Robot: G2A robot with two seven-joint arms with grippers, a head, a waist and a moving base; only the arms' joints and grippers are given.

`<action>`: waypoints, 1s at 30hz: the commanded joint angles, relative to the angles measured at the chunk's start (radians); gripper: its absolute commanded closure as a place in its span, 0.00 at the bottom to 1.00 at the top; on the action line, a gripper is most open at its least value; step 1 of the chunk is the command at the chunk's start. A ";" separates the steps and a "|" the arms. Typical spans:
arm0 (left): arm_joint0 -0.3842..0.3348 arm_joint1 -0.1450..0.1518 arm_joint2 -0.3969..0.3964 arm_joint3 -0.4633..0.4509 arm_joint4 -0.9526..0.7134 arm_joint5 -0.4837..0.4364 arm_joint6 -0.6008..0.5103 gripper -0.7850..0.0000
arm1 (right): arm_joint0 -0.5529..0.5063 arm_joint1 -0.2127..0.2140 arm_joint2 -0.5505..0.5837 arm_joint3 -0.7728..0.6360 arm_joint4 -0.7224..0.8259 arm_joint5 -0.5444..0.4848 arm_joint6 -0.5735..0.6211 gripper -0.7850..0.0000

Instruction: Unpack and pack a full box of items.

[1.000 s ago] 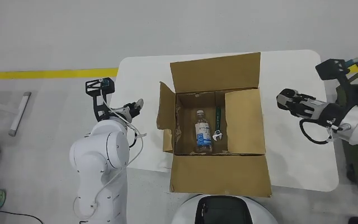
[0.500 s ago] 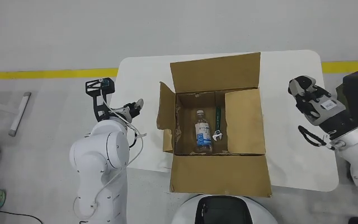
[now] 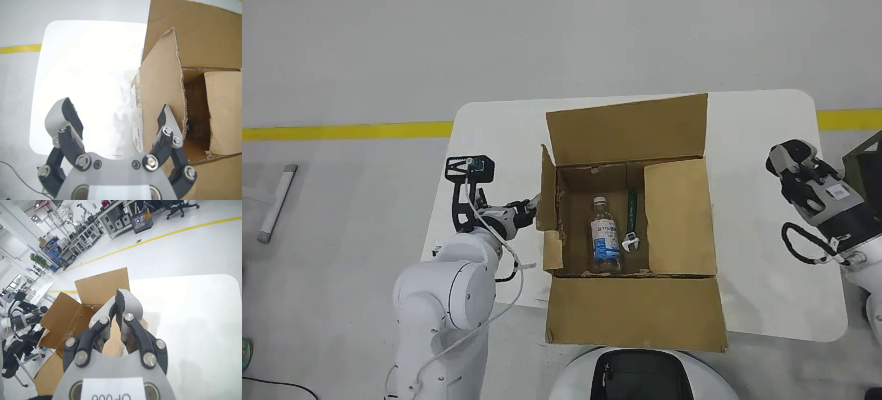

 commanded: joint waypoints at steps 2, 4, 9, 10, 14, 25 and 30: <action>0.003 0.000 0.004 -0.006 -0.015 0.003 0.011 0.00 | 0.004 -0.003 0.004 0.008 0.013 0.016 -0.001 1.00; 0.003 0.000 0.009 -0.008 -0.028 -0.004 0.013 0.00 | 0.006 -0.005 0.007 0.016 0.019 0.033 -0.003 1.00; 0.008 -0.004 0.049 -0.011 -0.111 0.002 0.003 0.00 | 0.041 -0.012 0.011 0.066 0.068 0.123 -0.015 1.00; 0.009 -0.005 0.062 -0.011 -0.119 0.001 0.003 0.00 | 0.063 -0.014 0.010 0.087 0.095 0.147 -0.018 1.00; 0.017 -0.007 0.134 0.000 -0.131 -0.016 0.017 0.00 | 0.220 -0.027 -0.010 0.226 0.286 0.281 -0.058 1.00; 0.024 -0.011 0.232 0.046 -0.105 -0.027 0.050 0.00 | 0.659 -0.049 -0.288 0.671 0.315 0.343 -0.004 1.00; 0.021 -0.011 0.215 0.038 -0.128 -0.005 0.060 0.00 | 0.743 -0.059 -0.381 0.752 0.286 0.322 0.046 1.00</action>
